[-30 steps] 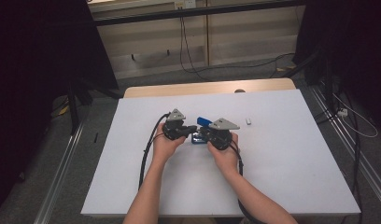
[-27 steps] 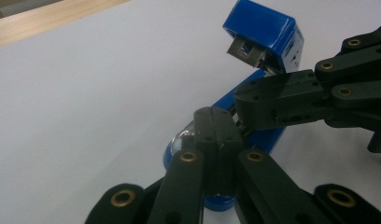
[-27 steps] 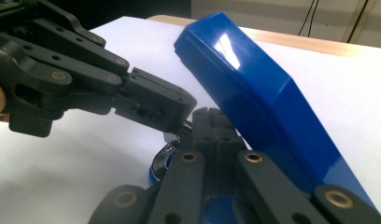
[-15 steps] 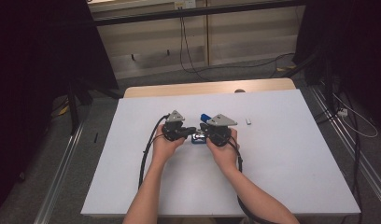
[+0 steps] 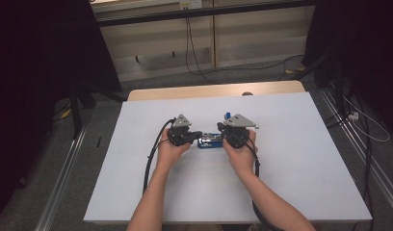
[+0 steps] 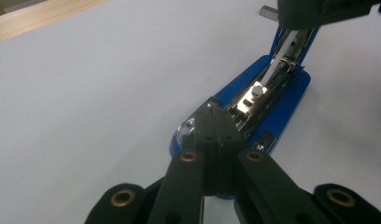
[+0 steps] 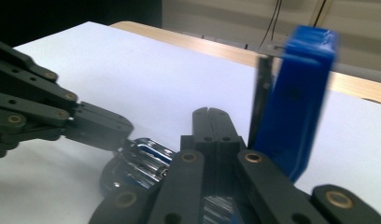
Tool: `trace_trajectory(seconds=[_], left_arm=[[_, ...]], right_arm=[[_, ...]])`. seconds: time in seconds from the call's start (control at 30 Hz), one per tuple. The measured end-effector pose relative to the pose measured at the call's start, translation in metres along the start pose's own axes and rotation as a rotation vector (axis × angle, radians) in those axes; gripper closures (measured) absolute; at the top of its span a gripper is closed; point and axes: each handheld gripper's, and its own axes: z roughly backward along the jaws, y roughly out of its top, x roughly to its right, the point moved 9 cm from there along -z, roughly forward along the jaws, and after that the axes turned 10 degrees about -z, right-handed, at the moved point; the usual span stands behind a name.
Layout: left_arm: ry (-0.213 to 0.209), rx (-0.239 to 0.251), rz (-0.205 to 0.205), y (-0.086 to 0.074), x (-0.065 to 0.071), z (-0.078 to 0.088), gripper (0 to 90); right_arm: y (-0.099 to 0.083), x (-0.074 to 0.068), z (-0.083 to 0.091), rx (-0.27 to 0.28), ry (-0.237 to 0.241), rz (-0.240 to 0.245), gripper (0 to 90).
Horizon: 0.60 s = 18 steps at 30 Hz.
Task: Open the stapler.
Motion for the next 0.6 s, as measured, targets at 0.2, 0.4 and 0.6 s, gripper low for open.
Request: trace_trajectory(seconds=[0.2, 0.4, 0.6], left_arm=[[0.002, -0.001, -0.001, 0.000, 0.001, 0.000, 90.0], [-0.004, 0.000, 0.003, 0.000, 0.000, 0.000, 90.0], [-0.006, 0.002, 0.007, 0.000, 0.000, 0.000, 90.0]], right_arm=[[-0.002, 0.019, 0.008, -0.006, -0.046, -0.011, 90.0], [-0.010, 0.039, 0.012, -0.015, -0.064, -0.048, 90.0], [-0.016, 0.043, 0.012, -0.019, -0.060, -0.032, 90.0]])
